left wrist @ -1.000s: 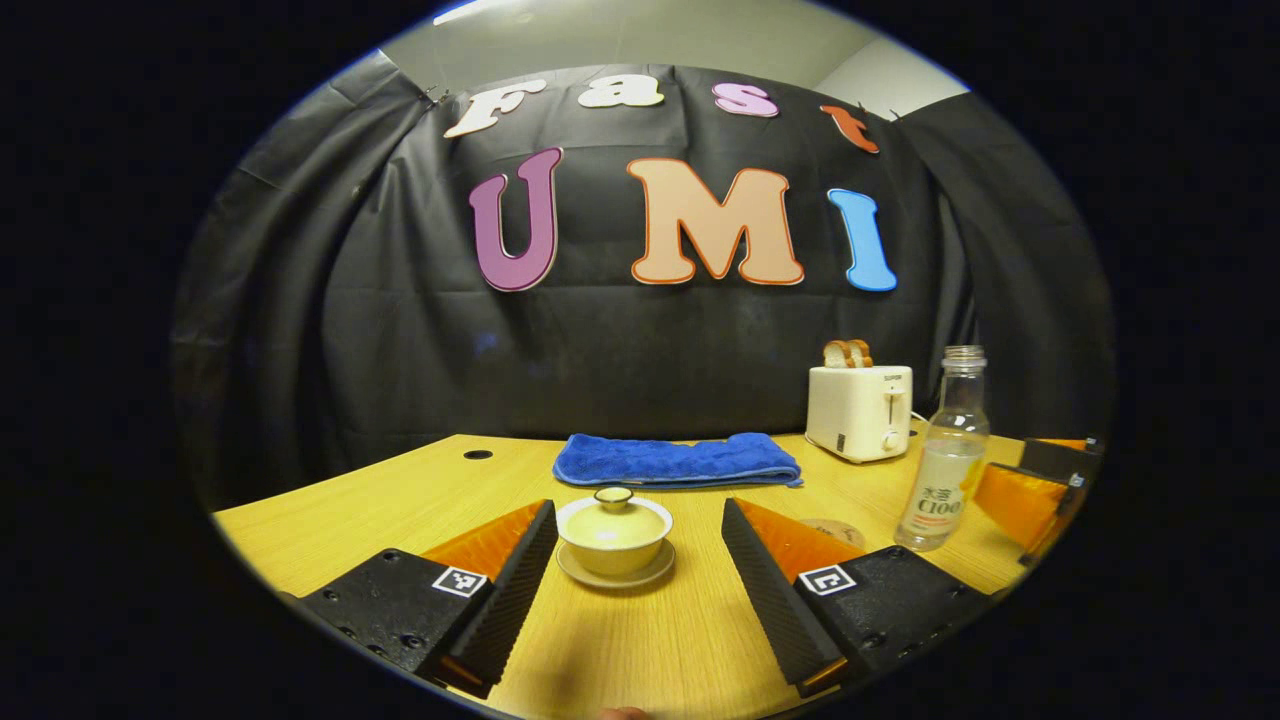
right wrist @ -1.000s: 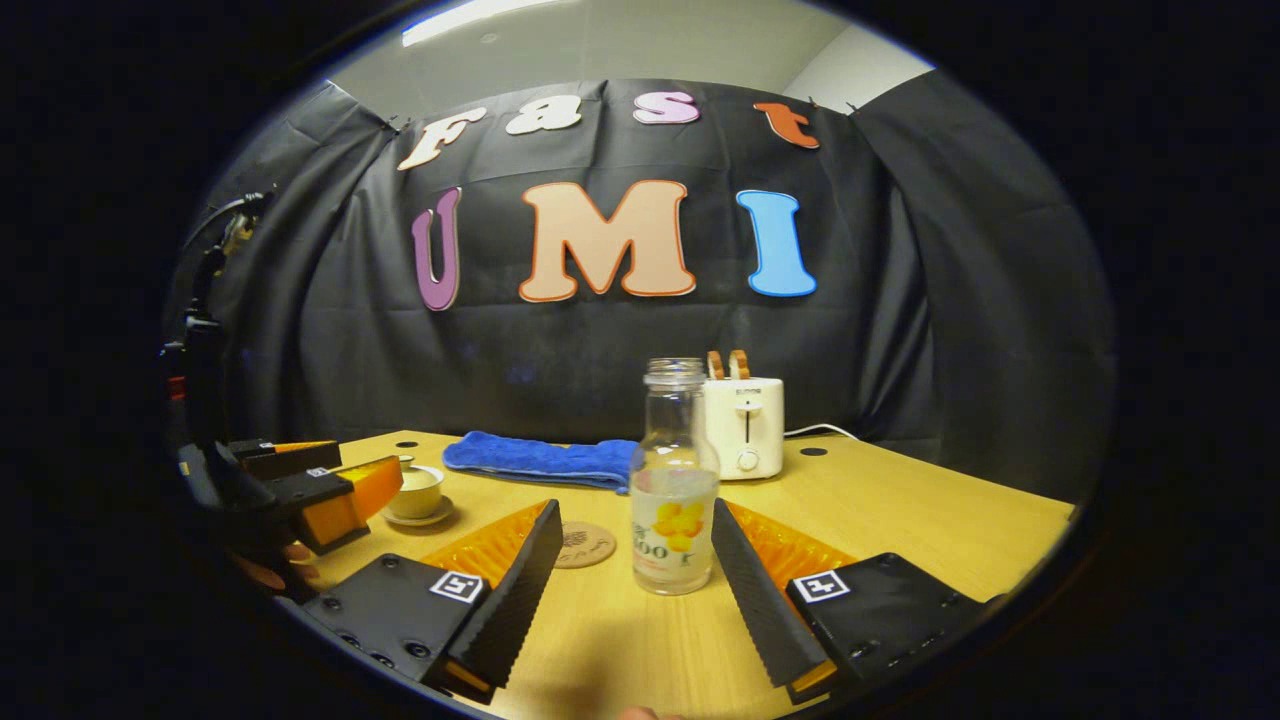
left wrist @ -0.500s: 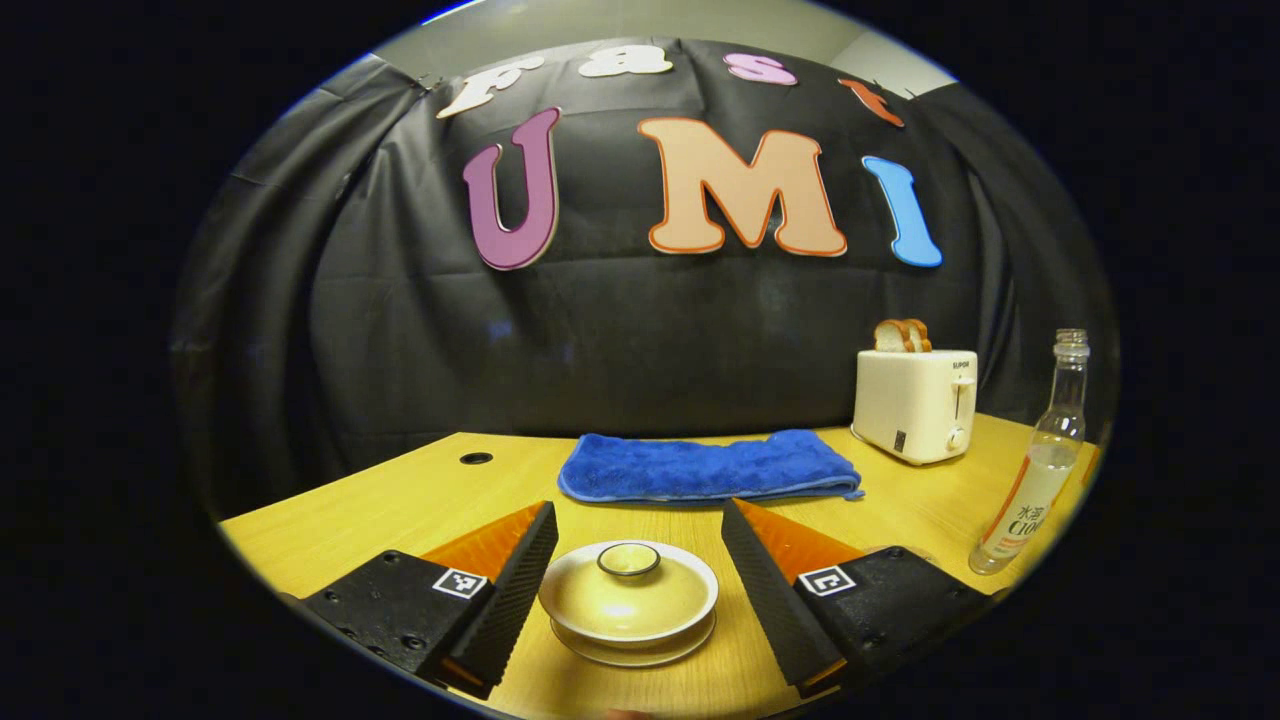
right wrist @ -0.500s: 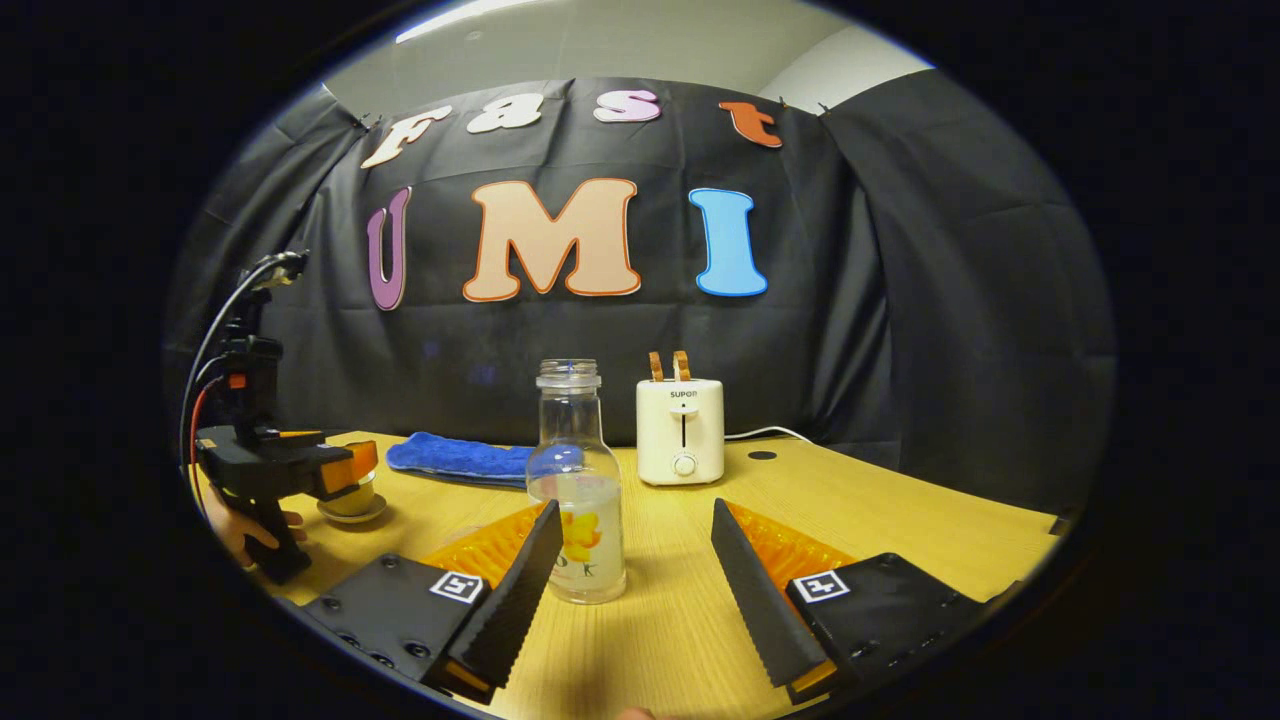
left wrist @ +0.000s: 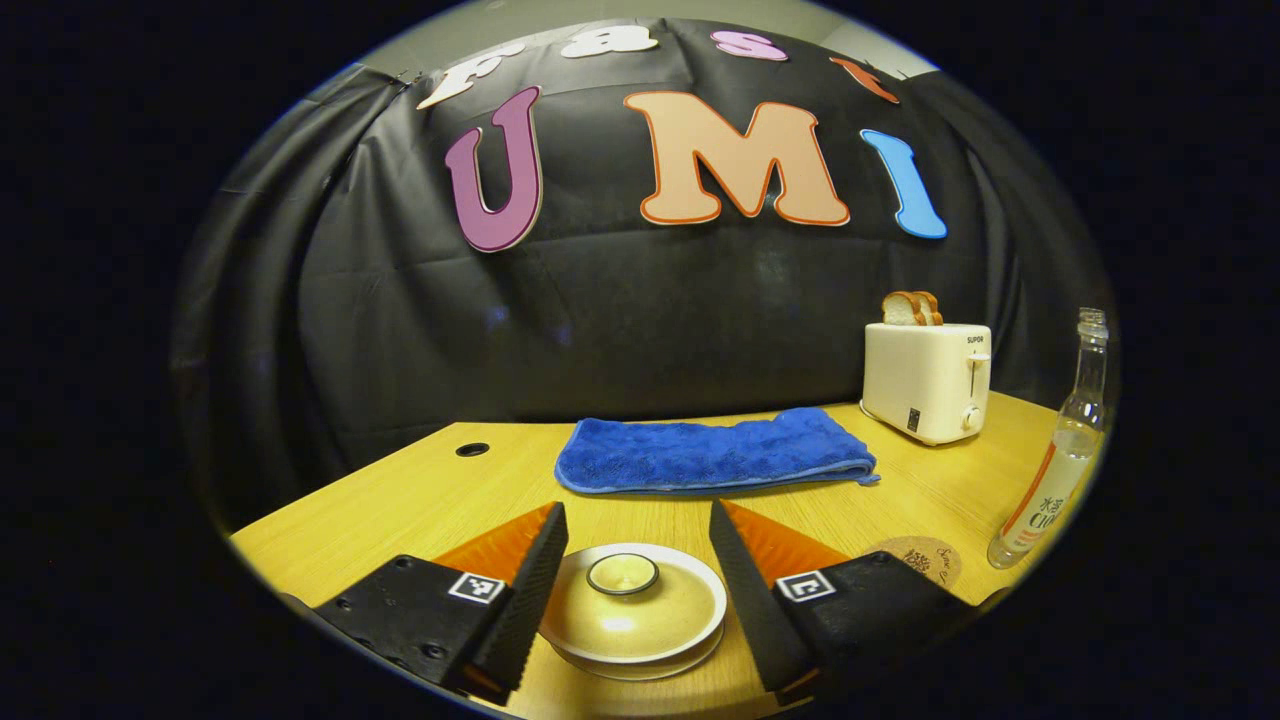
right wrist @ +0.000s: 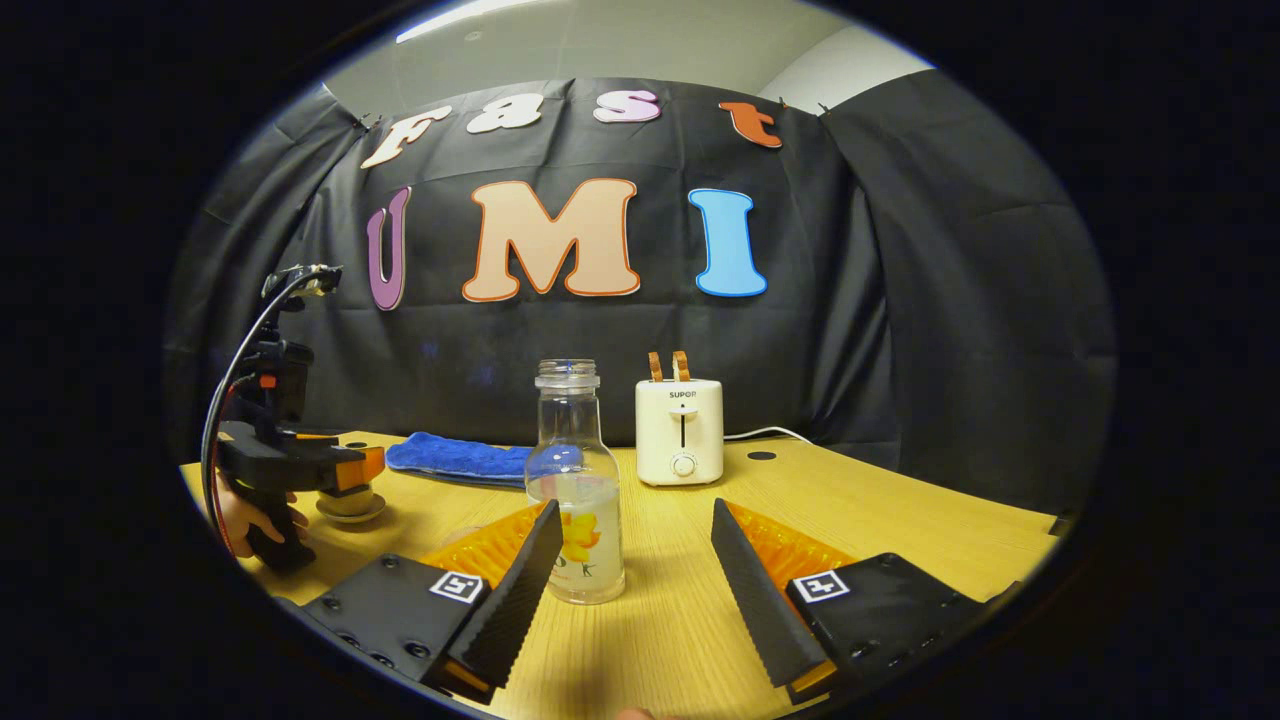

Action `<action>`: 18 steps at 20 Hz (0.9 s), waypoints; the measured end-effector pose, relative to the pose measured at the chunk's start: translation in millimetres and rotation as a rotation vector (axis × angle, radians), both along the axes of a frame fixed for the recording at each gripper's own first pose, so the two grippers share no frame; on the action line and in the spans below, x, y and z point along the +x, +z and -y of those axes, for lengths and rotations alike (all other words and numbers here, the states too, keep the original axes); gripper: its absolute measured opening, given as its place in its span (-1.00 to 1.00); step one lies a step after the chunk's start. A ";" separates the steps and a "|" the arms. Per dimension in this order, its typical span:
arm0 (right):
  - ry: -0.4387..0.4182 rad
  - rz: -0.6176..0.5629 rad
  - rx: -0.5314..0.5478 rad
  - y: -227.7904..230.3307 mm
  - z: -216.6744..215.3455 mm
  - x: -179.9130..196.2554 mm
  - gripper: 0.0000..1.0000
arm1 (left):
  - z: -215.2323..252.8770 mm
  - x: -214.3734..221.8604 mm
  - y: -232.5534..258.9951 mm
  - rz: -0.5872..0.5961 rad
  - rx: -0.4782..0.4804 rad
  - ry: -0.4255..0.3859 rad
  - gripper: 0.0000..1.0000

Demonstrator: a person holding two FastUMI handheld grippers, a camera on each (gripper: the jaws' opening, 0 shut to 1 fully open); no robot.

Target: Open the teacup lid with one hand, grasp the water bottle and pour water into the teacup with the other hand; after pouring, place the water bottle on the coaster and then close the teacup lid.

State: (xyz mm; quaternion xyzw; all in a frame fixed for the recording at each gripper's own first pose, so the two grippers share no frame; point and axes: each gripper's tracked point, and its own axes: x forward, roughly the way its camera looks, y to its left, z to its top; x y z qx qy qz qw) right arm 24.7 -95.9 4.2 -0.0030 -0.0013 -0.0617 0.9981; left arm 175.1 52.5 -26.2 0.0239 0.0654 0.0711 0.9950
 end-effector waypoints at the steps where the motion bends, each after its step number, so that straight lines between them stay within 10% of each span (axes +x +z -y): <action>1: 0.000 0.000 0.000 0.0 0.1 0.4 0.91 | 0.8 0.5 0.7 0.002 -0.003 -0.003 0.51; 6: 0.001 0.000 0.000 0.3 0.0 0.0 0.91 | -1.9 0.0 1.6 0.014 -0.009 0.008 -0.41; 18: 0.001 0.000 0.000 0.2 0.1 0.5 0.90 | -8.1 -10.7 14.9 0.125 -0.031 0.034 -0.47</action>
